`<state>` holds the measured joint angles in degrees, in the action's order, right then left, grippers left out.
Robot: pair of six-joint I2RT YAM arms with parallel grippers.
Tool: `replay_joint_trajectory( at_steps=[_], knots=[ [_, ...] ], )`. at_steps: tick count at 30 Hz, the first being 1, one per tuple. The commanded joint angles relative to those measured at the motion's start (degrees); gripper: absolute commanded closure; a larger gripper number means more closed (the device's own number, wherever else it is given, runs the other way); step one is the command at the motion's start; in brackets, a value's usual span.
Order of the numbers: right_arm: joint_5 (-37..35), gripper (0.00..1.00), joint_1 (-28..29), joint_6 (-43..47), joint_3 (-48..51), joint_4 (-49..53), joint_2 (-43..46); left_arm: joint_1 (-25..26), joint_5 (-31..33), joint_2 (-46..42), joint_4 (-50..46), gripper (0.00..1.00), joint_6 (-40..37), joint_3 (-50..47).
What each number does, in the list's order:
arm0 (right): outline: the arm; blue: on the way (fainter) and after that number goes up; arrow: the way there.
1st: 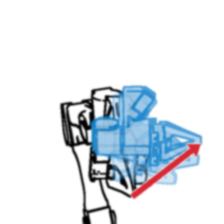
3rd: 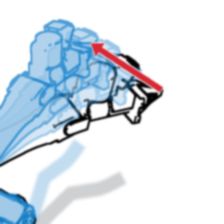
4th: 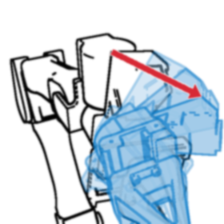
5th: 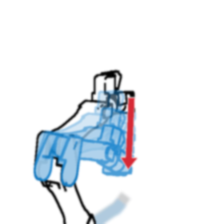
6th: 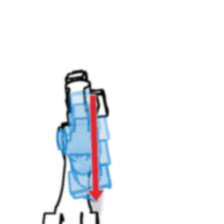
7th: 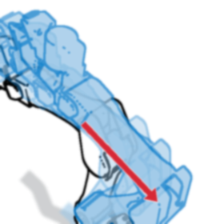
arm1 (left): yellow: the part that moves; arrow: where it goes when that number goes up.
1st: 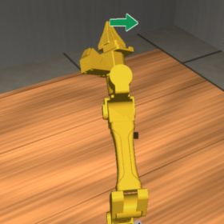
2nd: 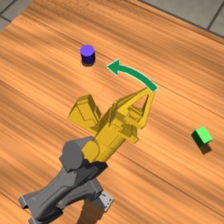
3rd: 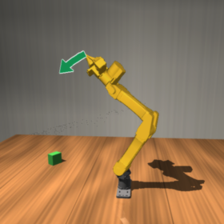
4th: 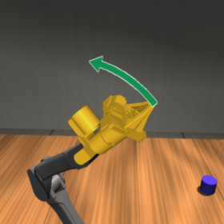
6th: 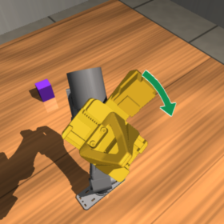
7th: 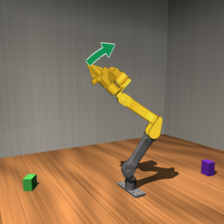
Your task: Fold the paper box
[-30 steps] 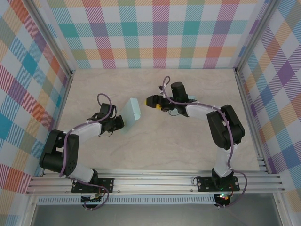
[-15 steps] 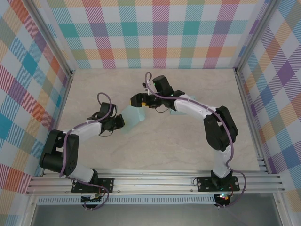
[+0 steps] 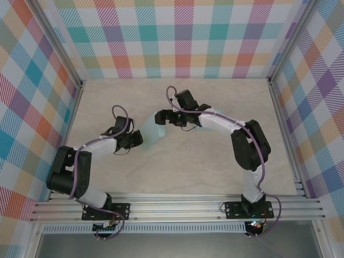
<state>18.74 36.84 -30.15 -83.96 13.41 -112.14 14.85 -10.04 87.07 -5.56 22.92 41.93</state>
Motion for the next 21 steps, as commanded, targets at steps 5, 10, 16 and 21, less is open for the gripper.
replay_joint_trajectory(
  at_steps=[5,10,16,21],
  knots=[
    [8.62,0.21,0.24,-3.61,2.04,-6.28,-1.52,-0.17,-0.23,-0.49,-1.29,0.91,0.33,0.69],
    [11.48,0.39,0.25,-5.94,2.94,-9.05,-2.3,-0.17,-0.32,-1.44,-0.75,0.91,0.93,0.35],
    [9.48,0.49,-0.35,-8.66,5.3,-8.27,-1.06,-0.17,0.19,-5.64,0.06,0.79,1.22,0.05],
    [13.57,0.54,-4.15,-14.82,10.47,-12.04,1.3,-0.09,0.9,-15.45,2.58,0.43,-2.47,-1.78]
  ],
)
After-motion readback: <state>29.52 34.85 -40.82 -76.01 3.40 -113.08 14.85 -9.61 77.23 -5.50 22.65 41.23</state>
